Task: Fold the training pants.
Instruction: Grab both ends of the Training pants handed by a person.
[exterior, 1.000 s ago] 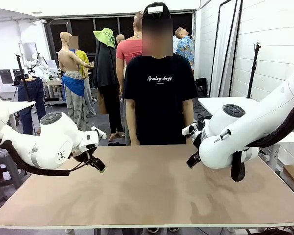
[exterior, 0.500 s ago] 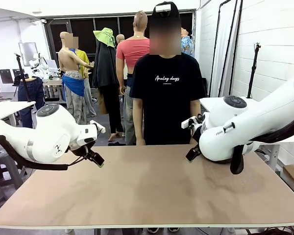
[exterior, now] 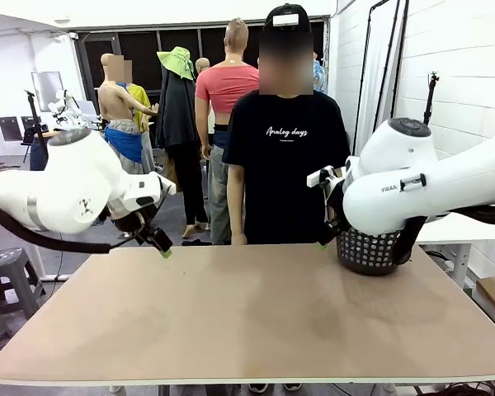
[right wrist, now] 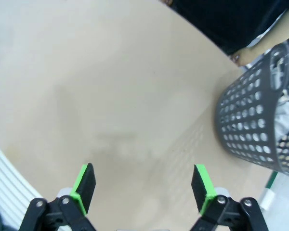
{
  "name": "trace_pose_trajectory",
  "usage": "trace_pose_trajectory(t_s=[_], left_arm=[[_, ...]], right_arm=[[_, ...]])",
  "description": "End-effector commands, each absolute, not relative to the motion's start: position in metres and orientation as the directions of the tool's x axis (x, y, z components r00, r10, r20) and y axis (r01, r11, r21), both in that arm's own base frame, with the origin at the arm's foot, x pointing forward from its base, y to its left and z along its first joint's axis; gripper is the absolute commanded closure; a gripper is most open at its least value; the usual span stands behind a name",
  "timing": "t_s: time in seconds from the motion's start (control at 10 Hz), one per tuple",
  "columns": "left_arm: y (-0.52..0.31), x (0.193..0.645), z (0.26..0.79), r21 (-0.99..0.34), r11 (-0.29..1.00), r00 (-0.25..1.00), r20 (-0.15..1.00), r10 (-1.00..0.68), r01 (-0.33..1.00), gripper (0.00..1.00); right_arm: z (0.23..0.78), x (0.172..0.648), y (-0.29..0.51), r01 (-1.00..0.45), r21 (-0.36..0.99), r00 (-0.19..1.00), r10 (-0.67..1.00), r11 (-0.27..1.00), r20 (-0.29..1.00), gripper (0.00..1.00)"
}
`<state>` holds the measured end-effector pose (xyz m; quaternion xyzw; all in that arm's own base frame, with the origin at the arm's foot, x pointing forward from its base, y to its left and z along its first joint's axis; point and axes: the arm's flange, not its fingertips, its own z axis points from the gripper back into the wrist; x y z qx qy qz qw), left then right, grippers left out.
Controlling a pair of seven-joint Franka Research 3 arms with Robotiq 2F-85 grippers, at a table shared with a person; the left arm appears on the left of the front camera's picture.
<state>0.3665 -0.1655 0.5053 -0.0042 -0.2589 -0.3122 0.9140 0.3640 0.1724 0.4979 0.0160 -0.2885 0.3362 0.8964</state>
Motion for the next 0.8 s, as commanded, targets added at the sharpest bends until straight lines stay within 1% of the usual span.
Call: trace_pose_trajectory(t_s=[0.0, 0.2, 0.3, 0.7], left_arm=[[-0.173, 0.359, 0.533, 0.199, 0.816, 0.674, 0.476, -0.565, 0.543, 0.0], [-0.173, 0.354, 0.562, 0.243, 0.813, 0.644, 0.509, -0.571, 0.529, 0.0], [-0.17, 0.35, 0.571, 0.245, 0.817, 0.634, 0.528, -0.565, 0.523, 0.0], [-0.17, 0.34, 0.579, 0.238, 0.821, 0.621, 0.555, -0.554, 0.519, 0.0]], right_arm=[[0.516, 0.357, 0.172, -0.639, -0.185, 0.58, 0.626, 0.746, 0.521, 0.0], [0.546, 0.349, 0.17, -0.647, -0.213, 0.534, 0.635, 0.732, 0.559, 0.0], [0.556, 0.345, 0.169, -0.635, -0.235, 0.524, 0.633, 0.736, 0.57, 0.0], [0.578, 0.33, 0.165, -0.6, -0.256, 0.493, 0.602, 0.758, 0.628, 0.0]])
